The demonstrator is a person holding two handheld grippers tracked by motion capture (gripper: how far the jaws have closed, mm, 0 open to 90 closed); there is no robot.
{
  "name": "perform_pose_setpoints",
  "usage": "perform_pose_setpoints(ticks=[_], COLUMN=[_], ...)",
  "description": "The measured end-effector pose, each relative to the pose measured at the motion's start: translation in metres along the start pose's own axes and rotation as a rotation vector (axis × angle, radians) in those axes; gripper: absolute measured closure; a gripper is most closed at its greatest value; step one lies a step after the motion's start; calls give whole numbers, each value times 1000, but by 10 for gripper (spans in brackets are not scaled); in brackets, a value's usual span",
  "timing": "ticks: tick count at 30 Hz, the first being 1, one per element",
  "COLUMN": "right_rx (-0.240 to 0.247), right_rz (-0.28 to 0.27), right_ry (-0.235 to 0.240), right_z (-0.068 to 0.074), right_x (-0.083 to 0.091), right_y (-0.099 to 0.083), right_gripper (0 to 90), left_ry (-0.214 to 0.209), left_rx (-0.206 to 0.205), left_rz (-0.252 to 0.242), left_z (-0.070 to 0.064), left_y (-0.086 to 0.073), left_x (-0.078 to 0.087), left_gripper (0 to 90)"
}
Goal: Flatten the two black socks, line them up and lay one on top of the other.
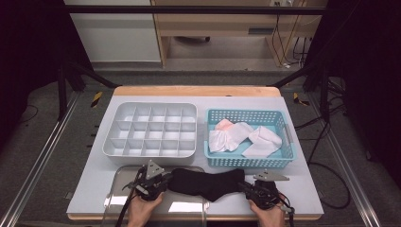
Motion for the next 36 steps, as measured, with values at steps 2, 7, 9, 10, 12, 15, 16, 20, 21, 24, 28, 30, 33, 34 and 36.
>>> perform_pose_setpoints(ticks=[2,7,9,10,12,15,16,20,21,24,28,30,33,34,36], right_rx=[-4,37,55,57,59,20,17,1,-2,-4,-8,-14,-7,-10,-10], right_rz=[-19,5,11,10,-18,-82,-95,-125,-123,-115,-104,-96,-87,-87,-88], right_ry=[-7,-60,-75,-79,-81,-55,-53,-38,-39,-36,-33,-30,-30,-27,-25], right_z=[-7,-19,-18,-18,-18,-21,-22,-25,-25,-27,-28,-28,-29,-29,-28], right_x=[7,8,2,3,5,13,15,22,22,21,20,18,16,16,16], right_y=[3,10,10,10,12,14,14,14,14,12,10,9,8,8,7], right_gripper=[807,794,777,760,707,659,650,641,643,643,639,635,628,627,630], left_ry=[-39,-19,-5,-3,15,8,6,-15,-23,-60,-97,-103,-122,-133,-148], left_rx=[10,-72,-80,-81,-79,-57,-57,-60,-60,-75,-94,-113,-132,-133,-144], left_rz=[-12,14,15,14,10,-17,-26,-81,-94,-117,-119,-111,-100,-95,-89], left_z=[-2,-17,-18,-18,-16,-14,-14,-19,-21,-31,-47,-55,-66,-69,-76], left_y=[1,-1,-1,0,1,4,6,19,24,36,48,54,61,62,65], left_x=[3,-1,-1,-1,0,7,10,24,26,28,20,12,-3,-8,-16], left_gripper=[845,842,832,819,717,629,616,624,641,708,796,829,870,876,886])
Point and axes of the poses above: each handheld gripper's, and its own axes: x roughly backward along the jaws, y roughly out of its top, z roughly to its left, the point moved 3 cm from there along -x, roughly forward along the jaws, and after that the axes turned 8 degrees about -x, right-handed, at the moved point
